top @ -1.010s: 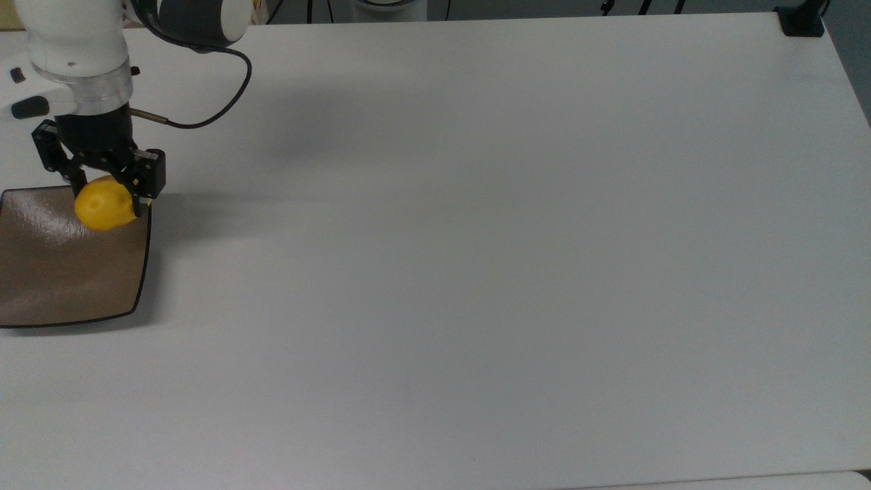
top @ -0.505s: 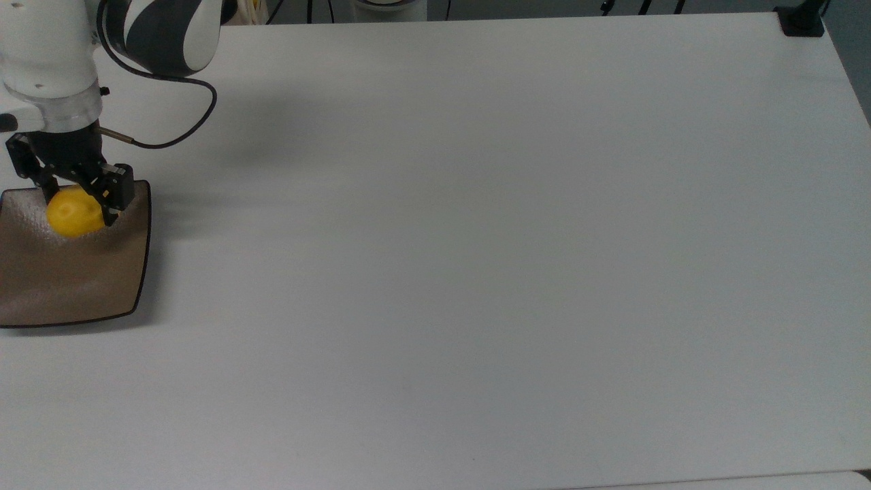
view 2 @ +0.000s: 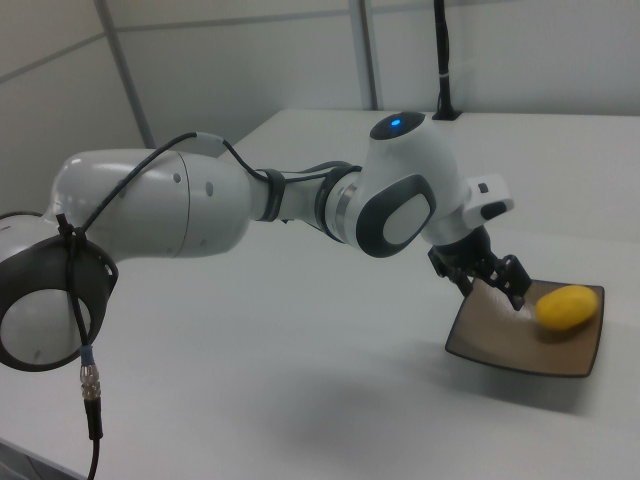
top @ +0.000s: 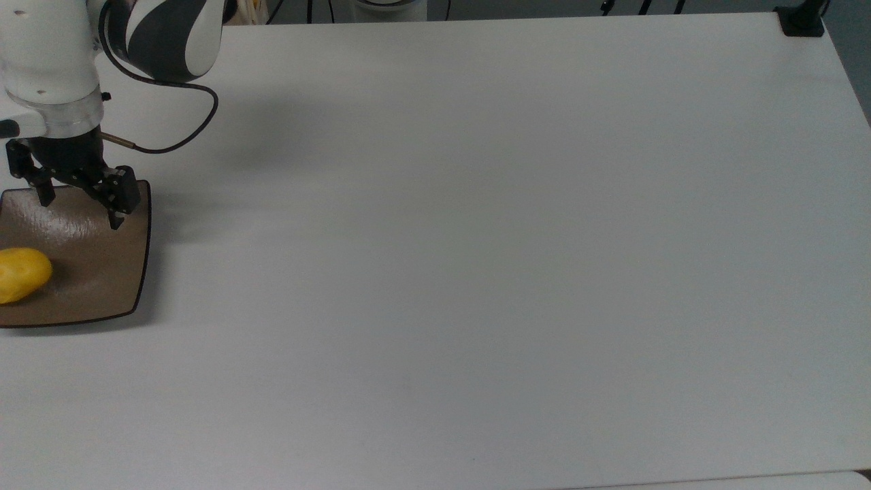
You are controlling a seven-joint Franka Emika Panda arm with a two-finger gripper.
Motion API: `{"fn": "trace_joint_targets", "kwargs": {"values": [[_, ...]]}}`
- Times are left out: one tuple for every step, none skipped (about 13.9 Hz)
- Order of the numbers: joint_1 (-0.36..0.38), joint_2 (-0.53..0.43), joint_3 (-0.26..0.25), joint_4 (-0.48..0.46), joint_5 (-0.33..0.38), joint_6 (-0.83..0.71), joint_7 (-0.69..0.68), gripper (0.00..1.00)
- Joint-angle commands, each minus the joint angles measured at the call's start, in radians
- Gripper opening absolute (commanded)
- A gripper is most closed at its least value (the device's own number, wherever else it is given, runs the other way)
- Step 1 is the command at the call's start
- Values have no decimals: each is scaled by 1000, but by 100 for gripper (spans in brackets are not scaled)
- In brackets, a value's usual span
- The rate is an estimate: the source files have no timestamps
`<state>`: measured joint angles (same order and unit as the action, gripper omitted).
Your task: Put potatoes on a ceramic plate
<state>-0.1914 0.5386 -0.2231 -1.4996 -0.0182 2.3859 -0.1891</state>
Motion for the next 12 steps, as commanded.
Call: {"fn": "trace_joint_targets", "kwargs": {"values": [[10, -29, 21, -1, -11, -97, -9, 100], [12, -31, 30, 4, -11, -164, -7, 100], [13, -35, 45, 5, -9, -225, -4, 100], [13, -46, 56, 4, -9, -249, 2, 100], [13, -55, 68, 2, -9, -273, 14, 100], [15, -61, 82, 4, -8, -305, 32, 100], [16, -74, 99, 4, -9, -348, 46, 100], [18, -81, 114, 4, -11, -396, 45, 100], [18, -92, 129, 5, -9, -442, 45, 100], [18, -110, 157, 5, -8, -506, 45, 100], [18, -123, 177, 5, -8, -548, 46, 100], [18, -133, 218, 5, -9, -615, 46, 100]]}}
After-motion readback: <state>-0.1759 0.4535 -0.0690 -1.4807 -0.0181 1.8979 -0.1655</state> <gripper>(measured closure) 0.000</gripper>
